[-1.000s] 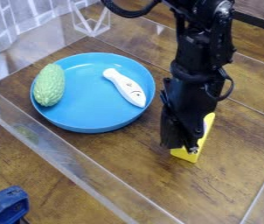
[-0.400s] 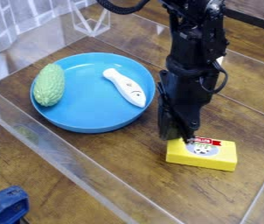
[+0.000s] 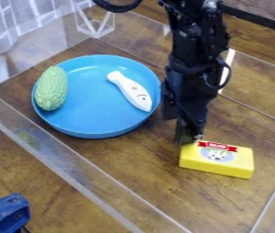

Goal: Put the yellow brick in the blue tray

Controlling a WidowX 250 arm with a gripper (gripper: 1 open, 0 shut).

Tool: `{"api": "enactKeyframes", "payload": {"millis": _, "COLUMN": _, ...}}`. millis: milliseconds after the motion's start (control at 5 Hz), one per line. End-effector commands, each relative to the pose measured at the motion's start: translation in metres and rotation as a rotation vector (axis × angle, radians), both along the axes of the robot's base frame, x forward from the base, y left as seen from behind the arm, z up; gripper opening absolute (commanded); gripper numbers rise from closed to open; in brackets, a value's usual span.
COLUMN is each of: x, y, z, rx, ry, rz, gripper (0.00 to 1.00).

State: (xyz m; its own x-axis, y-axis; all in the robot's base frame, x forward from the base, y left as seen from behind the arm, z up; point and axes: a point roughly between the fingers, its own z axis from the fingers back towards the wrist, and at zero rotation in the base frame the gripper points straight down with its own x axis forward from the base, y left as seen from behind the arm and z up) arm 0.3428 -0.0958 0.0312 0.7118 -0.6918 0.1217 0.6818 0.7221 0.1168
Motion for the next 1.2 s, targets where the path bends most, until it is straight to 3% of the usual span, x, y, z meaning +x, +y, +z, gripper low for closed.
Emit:
{"api": "enactKeyframes", "payload": {"millis": 0, "x": -0.021, "y": -0.008, "z": -0.045, "rx": 0.019, "ry": 0.074, "rz": -0.06, "gripper": 1.0}}
{"api": "enactKeyframes", "payload": {"millis": 200, "x": -0.02, "y": -0.012, "z": -0.052, "rx": 0.011, "ry": 0.065, "rz": -0.1, "gripper": 1.0}}
{"api": "enactKeyframes", "payload": {"millis": 600, "x": -0.031, "y": -0.014, "z": -0.059, "rx": -0.006, "ry": 0.071, "rz": -0.252, "gripper": 1.0}}
{"api": "enactKeyframes", "payload": {"millis": 1000, "x": -0.05, "y": -0.014, "z": -0.067, "rx": -0.025, "ry": 0.07, "rz": -0.377, "gripper": 1.0}}
